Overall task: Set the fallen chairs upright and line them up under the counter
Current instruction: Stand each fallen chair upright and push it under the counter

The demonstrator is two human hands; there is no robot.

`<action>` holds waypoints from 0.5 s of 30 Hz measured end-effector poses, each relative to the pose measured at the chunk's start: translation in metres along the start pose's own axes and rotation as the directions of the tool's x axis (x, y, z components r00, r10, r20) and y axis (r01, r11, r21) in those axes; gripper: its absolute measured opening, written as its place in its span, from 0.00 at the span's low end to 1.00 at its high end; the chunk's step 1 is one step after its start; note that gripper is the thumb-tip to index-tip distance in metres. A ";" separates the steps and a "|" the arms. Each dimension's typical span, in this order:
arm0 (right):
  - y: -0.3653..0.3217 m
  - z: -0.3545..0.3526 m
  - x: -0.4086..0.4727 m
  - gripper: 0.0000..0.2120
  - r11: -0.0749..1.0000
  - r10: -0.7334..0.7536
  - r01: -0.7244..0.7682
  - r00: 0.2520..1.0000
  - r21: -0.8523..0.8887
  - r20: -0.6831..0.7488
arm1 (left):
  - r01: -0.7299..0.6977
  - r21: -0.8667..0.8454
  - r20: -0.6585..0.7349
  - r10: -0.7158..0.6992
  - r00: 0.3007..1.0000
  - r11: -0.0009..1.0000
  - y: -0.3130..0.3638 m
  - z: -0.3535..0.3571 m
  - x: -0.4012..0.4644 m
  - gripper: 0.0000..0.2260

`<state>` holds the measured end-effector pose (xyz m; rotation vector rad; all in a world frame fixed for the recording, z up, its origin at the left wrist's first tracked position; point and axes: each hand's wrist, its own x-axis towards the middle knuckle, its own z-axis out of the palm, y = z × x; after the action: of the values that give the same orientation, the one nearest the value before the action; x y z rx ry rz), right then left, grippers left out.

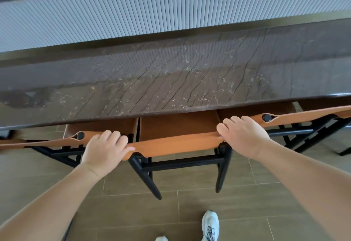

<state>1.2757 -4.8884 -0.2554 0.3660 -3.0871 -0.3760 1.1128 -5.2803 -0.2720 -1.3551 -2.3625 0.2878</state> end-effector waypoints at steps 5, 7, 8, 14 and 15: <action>-0.006 0.008 -0.019 0.13 0.987 0.158 -0.160 0.985 -0.032 -0.066 | -0.049 -0.048 -0.068 0.046 0.997 0.998 0.000 0.009 -0.007 0.18; -0.005 0.008 -0.019 0.14 0.977 0.208 -0.211 0.974 -0.027 -0.092 | -0.061 -0.043 -0.060 0.059 0.997 0.997 -0.006 0.010 -0.003 0.18; -0.006 0.008 -0.017 0.15 0.976 0.215 -0.217 0.972 -0.018 -0.095 | -0.063 -0.040 -0.057 0.061 0.997 0.997 -0.010 0.010 0.000 0.17; -0.016 0.011 -0.004 0.13 0.975 0.223 -0.224 0.966 0.007 -0.131 | -0.106 -0.013 -0.073 0.104 0.992 0.994 -0.033 0.020 0.006 0.18; -0.017 0.011 -0.001 0.13 0.974 0.224 -0.226 0.964 0.006 -0.143 | -0.113 -0.022 -0.083 0.110 0.990 0.993 -0.038 0.022 0.007 0.18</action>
<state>1.2802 -4.9017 -0.2698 0.0371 -2.9411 -0.3426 1.0705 -5.2927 -0.2766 -1.4855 -2.2355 0.2286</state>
